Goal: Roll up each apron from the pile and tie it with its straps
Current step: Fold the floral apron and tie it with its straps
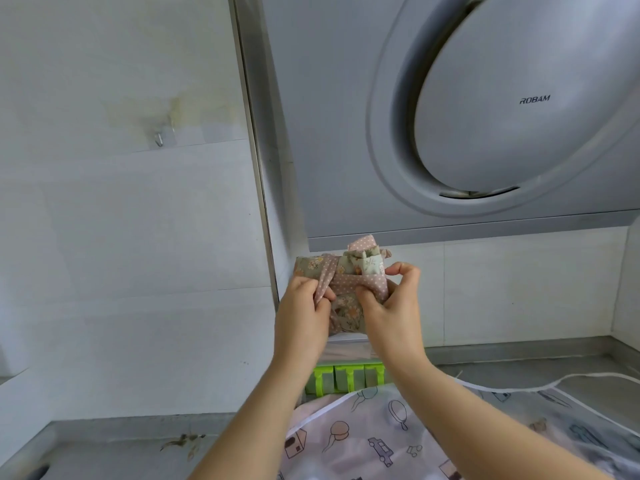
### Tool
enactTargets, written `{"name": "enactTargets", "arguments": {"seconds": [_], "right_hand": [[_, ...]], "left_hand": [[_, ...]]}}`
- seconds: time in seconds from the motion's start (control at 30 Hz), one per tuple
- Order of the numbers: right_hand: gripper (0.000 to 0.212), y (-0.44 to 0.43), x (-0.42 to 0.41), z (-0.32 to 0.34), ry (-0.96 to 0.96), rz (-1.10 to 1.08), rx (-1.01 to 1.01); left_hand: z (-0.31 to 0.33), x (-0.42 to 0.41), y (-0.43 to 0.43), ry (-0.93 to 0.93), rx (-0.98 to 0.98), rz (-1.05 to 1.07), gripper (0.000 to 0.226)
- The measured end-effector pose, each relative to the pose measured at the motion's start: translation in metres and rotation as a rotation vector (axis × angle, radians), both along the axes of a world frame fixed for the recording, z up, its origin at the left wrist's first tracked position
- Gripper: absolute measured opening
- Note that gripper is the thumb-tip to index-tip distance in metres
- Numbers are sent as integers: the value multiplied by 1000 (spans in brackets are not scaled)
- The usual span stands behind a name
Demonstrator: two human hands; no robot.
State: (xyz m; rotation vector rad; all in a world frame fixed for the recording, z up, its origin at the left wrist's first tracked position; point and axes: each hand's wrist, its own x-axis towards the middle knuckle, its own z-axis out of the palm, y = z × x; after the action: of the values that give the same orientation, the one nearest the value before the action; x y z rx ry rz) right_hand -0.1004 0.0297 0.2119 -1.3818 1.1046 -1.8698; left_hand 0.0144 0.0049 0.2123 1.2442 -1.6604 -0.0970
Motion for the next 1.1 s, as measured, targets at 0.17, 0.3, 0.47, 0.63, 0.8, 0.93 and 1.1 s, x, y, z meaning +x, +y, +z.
{"name": "enactTargets", "arguments": {"seconds": [0.17, 0.3, 0.47, 0.63, 0.8, 0.93, 1.1], "right_hand": [[39, 2, -7, 2, 73, 51, 18], [38, 1, -5, 2, 85, 74, 56], [37, -4, -8, 6, -42, 100, 134], [34, -7, -8, 10, -150, 157, 210], [33, -8, -8, 10, -219, 181, 241], [32, -12, -9, 7, -307, 139, 253], [28, -15, -6, 6, -368, -6, 202]], "left_hand": [[12, 21, 4, -91, 197, -196, 31], [22, 37, 10, -187, 288, -281, 26], [22, 50, 20, -294, 427, -497, 15], [19, 56, 18, -415, 241, -421, 12], [18, 55, 17, -352, 87, -341, 4], [15, 44, 20, -325, 39, -252, 7], [17, 12, 35, -437, -86, 8, 9]]}}
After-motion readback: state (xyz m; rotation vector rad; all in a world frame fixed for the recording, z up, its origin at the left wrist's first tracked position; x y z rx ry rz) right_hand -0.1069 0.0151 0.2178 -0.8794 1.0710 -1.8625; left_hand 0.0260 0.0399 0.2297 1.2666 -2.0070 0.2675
